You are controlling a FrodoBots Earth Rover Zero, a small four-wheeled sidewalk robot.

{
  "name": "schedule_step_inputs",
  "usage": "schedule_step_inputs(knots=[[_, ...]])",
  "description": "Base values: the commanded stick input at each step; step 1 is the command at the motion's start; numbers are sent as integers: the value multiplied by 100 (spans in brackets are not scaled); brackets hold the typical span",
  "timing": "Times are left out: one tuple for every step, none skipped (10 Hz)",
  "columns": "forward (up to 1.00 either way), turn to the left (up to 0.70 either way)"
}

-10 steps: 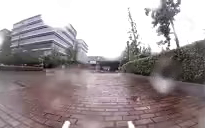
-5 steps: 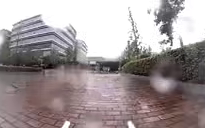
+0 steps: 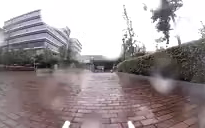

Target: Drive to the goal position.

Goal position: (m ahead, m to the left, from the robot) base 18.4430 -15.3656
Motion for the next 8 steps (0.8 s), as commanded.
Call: schedule_step_inputs(knots=[[70, 0], [70, 0], [70, 0], [70, 0], [70, 0], [70, 0], [70, 0], [70, 0]])
